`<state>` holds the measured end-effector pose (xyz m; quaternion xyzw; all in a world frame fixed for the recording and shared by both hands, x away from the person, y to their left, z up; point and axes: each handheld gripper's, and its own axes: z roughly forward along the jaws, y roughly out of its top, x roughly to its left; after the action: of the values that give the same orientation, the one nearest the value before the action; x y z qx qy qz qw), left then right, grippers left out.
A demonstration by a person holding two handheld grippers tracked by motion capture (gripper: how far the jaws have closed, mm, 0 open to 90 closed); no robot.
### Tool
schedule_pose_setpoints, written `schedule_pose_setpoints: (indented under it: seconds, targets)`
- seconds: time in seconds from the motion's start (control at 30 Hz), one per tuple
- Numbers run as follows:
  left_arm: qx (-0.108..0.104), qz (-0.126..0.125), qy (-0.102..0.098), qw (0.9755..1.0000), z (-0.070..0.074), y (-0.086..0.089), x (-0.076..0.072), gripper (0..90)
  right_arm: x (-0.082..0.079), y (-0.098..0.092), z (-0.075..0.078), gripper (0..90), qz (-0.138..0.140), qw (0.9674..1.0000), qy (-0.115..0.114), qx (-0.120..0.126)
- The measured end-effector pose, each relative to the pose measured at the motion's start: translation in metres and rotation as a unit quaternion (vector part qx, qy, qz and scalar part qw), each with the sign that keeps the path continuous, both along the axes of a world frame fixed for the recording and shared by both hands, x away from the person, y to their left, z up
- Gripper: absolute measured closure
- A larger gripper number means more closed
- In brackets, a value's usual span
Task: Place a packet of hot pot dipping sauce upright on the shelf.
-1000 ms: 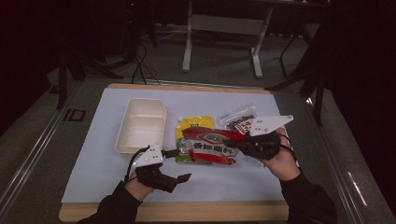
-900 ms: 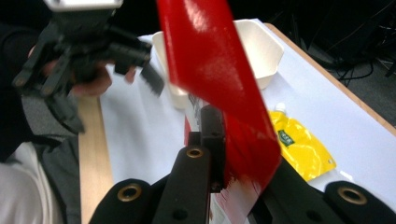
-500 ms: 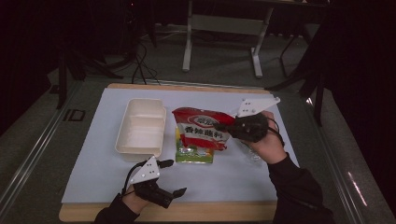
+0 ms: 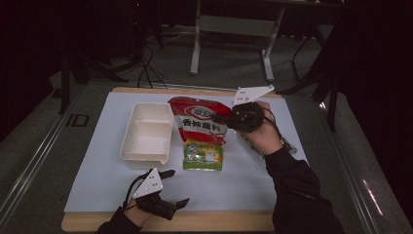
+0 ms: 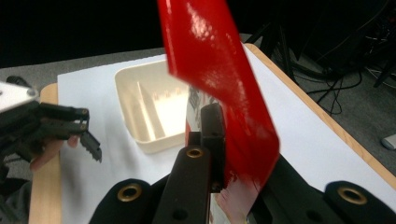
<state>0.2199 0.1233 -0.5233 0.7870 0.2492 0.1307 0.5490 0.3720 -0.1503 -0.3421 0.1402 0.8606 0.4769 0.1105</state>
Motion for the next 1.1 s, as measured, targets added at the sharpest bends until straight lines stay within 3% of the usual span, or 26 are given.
schedule_pose_setpoints:
  seconds: [0.63, 0.87, 1.1]
  targets:
    - [-0.01, 0.004, 0.001, 0.9999, -0.006, 0.005, -0.004, 1.9, 0.041, 0.047, -0.002, 90.0, 0.001, 0.9999, 0.007, 0.008]
    - [-0.008, 0.009, 0.006, 0.9999, -0.008, 0.006, -0.007, 1.9, 0.055, 0.068, -0.006, 90.0, 0.002, 1.0, -0.002, 0.009]
    - [-0.009, 0.01, 0.004, 0.9999, -0.009, 0.007, -0.009, 1.9, 0.07, 0.088, -0.012, 90.0, 0.0, 0.9998, 0.008, 0.02]
